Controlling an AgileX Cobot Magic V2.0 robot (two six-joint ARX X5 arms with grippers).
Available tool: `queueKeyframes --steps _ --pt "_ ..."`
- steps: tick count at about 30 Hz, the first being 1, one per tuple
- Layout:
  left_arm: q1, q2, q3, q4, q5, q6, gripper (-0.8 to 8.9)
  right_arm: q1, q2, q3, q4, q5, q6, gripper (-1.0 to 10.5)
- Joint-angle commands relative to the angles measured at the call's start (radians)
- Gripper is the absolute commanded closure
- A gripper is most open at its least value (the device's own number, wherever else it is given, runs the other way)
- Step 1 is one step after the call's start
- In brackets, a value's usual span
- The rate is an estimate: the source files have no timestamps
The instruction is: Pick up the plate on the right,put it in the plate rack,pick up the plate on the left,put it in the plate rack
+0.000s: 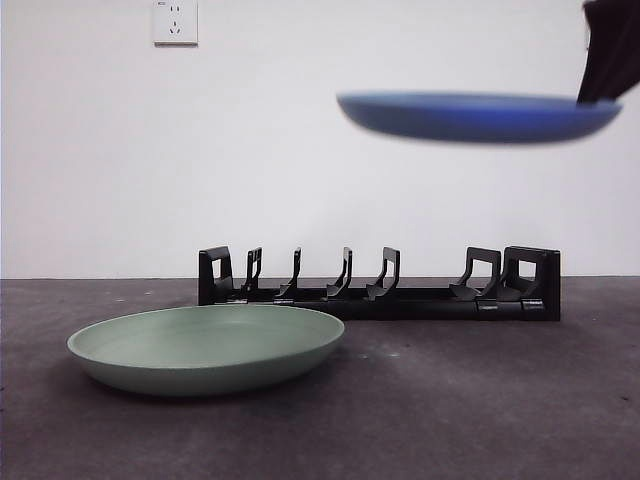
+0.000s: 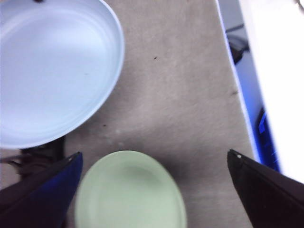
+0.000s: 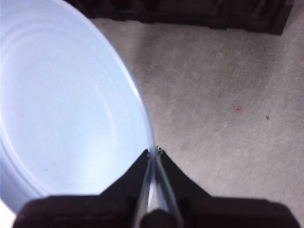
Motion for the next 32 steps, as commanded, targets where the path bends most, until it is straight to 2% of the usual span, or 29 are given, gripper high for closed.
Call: queueKeyframes --steps 1,3,6,14,17,24,29,32 --pt "-0.039 0.028 0.002 0.045 -0.104 0.084 1.62 0.01 0.0 0.032 -0.042 -0.011 -0.012 9.6" --pt "-0.056 0.044 0.002 0.083 -0.177 0.127 1.62 0.015 0.0 0.046 -0.058 -0.013 -0.011 9.6" --pt "-0.063 0.06 0.002 0.15 -0.233 0.191 1.62 0.031 0.0 0.047 -0.069 -0.014 -0.011 9.6" --pt "-0.057 0.08 0.002 0.246 -0.246 0.318 1.64 0.1 0.0 0.047 -0.086 -0.023 -0.006 9.6" --pt "-0.055 0.098 0.002 0.232 -0.246 0.318 2.51 0.113 0.0 0.047 -0.086 -0.068 -0.006 9.6" --pt "-0.048 0.128 0.002 0.211 -0.242 0.317 2.74 0.113 0.0 0.047 -0.089 -0.105 -0.005 9.6" --pt "-0.048 0.132 0.002 0.213 -0.242 0.312 5.96 0.113 0.0 0.047 -0.087 -0.105 -0.006 9.6" --pt "-0.048 0.132 0.002 0.212 -0.242 0.306 6.66 0.112 0.0 0.047 -0.083 -0.105 -0.006 9.6"
